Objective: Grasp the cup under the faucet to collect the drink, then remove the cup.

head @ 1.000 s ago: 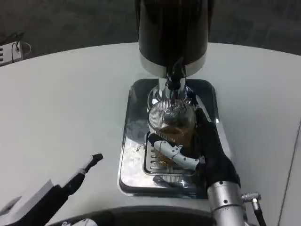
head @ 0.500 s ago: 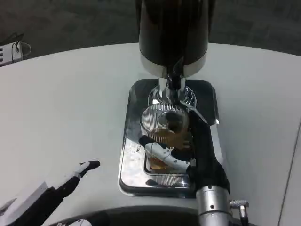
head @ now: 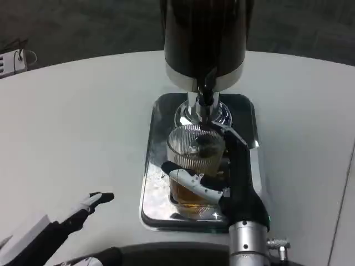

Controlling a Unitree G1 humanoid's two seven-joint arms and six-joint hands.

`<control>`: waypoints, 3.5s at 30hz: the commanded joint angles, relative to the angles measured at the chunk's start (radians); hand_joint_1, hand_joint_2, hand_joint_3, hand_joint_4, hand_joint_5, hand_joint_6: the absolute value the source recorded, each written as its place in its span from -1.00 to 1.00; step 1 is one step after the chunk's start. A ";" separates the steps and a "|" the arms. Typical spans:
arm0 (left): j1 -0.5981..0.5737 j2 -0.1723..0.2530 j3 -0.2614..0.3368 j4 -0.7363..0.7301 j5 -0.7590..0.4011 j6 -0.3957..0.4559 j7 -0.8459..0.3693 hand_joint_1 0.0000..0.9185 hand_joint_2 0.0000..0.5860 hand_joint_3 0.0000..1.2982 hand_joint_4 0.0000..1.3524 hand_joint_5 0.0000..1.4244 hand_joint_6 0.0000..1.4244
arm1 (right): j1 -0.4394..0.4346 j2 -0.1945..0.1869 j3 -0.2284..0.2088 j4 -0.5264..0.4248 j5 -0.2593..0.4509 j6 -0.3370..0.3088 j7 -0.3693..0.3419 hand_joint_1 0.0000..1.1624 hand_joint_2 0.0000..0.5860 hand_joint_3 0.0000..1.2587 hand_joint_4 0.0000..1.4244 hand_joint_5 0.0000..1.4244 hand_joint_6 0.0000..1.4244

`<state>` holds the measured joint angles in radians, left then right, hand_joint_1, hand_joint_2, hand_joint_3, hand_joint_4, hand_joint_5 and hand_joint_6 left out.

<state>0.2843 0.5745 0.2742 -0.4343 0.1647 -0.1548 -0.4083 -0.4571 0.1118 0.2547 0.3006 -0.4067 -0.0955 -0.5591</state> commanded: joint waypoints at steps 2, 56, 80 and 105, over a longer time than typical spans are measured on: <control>-0.007 0.011 -0.005 0.029 -0.006 -0.012 -0.008 -1.00 -0.90 -0.83 -1.00 -0.89 -0.78 | 0.009 0.056 0.003 -0.030 -0.003 -0.009 -0.022 0.76 -0.24 0.34 0.54 0.72 0.85; -0.250 0.015 -0.182 0.115 0.154 -0.169 0.043 -1.00 -0.87 -0.86 -1.00 -0.94 -0.83 | 0.525 -0.282 -0.191 -1.051 0.182 0.163 0.679 0.74 -0.31 0.64 0.78 0.97 1.00; -0.164 0.006 -0.155 -0.072 0.298 -0.129 0.054 -1.00 -0.85 -1.00 -1.00 -1.00 -0.98 | 0.592 -0.403 -0.308 -1.157 0.210 0.071 0.776 0.75 -0.37 0.64 0.78 0.96 1.00; -0.104 -0.001 -0.141 -0.135 0.312 -0.086 0.046 -1.00 -0.84 -1.00 -1.00 -1.00 -1.00 | 0.698 -0.400 -0.333 -1.229 0.216 0.039 0.791 0.73 -0.38 0.64 0.78 0.96 1.00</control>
<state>0.1631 0.5733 0.1267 -0.5598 0.4766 -0.2468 -0.3642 0.2345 -0.2904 -0.0701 -0.8919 -0.2080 -0.0143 0.2323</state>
